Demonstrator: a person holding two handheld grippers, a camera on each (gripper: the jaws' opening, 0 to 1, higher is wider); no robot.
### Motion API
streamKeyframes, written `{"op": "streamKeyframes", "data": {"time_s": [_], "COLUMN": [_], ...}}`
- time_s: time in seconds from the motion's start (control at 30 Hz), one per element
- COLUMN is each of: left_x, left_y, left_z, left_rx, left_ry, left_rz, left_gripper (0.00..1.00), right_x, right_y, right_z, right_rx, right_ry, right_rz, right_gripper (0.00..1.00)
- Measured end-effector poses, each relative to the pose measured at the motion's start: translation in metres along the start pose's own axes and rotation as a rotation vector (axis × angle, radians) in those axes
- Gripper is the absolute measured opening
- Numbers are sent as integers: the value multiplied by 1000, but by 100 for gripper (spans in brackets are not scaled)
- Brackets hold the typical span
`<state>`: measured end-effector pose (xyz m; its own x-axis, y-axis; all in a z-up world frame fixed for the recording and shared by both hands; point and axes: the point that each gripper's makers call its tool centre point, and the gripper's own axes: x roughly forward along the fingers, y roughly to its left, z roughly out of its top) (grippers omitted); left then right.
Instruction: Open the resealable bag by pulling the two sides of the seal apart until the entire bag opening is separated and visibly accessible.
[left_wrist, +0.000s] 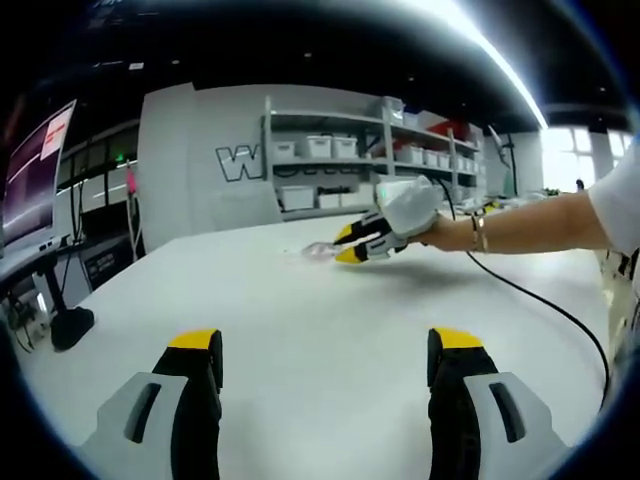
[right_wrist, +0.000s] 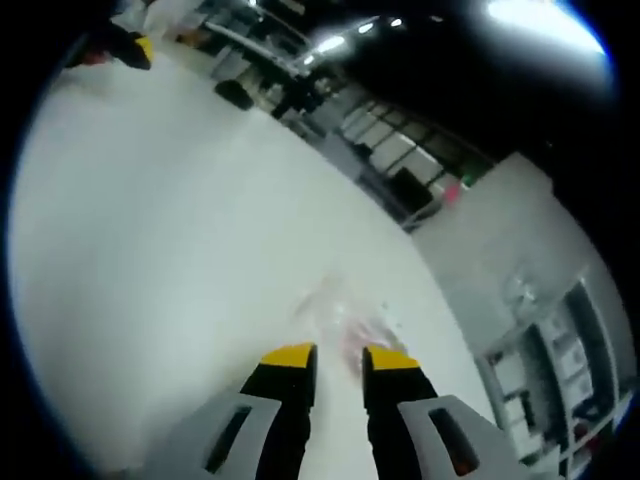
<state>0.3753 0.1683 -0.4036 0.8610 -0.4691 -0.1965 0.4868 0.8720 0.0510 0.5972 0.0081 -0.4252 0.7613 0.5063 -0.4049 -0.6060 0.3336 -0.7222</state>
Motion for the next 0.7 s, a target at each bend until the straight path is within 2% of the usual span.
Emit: {"op": "streamKeyframes", "data": {"time_s": [0.23,0.4,0.57,0.7], "left_x": [0,0,-1,-1], "left_y": [1,2,4,6], "left_z": [-1,0,0,-1], "left_rx": [0,0,0,0], "left_ry": [2,2,3,3], "left_rz": [5,6,11,14], "left_gripper": [83,83,83,83], "right_x": [3,6,7,9], "right_y": [6,16,17,18], "right_z": [3,4,10,12], "right_rx": [-84,-178,-187,-227], "right_ry": [6,13,8,19], "right_rz": [14,24,16,10], "right_gripper": [15,15,16,16]}}
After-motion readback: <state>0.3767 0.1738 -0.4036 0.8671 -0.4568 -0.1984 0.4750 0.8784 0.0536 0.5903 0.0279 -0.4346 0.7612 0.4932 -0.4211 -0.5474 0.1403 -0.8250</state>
